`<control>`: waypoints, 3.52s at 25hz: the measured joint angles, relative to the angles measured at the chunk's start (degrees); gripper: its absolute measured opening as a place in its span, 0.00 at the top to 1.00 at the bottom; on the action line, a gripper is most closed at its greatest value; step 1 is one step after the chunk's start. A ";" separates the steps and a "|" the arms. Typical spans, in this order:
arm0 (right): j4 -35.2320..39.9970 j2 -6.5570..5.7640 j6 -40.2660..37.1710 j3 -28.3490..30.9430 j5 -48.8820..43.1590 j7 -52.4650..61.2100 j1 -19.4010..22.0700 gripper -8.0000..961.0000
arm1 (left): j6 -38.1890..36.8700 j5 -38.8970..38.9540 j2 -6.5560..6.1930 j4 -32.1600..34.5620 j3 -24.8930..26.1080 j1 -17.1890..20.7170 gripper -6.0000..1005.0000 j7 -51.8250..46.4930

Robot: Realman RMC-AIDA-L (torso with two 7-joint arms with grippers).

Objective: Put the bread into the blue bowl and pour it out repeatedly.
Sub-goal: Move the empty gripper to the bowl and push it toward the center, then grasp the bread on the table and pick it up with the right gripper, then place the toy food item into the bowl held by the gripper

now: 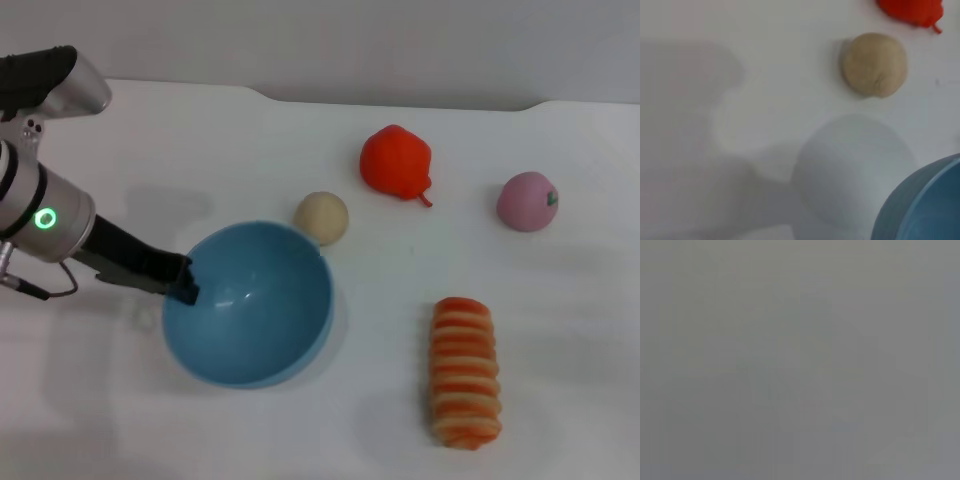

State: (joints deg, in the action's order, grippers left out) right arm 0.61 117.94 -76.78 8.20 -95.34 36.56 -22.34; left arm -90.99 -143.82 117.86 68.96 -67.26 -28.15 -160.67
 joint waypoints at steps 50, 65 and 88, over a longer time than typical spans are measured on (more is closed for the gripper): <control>30.01 1.24 -1.16 -66.03 -50.24 108.47 -23.03 0.47 | 7.31 5.39 0.01 0.30 -2.70 1.11 0.97 3.14; 28.87 1.24 5.65 -78.20 -42.56 104.19 -23.22 0.55 | 7.33 5.40 -0.08 0.29 -2.70 0.96 0.97 3.18; 57.50 0.61 -10.04 -66.29 -26.85 84.02 -11.48 0.81 | 5.60 1.64 0.17 -1.79 -14.97 -4.22 0.97 -0.94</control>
State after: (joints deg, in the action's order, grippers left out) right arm 58.11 118.55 -86.81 -58.09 -122.19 120.58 -33.83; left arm -85.39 -142.18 118.03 67.17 -82.23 -32.37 -161.61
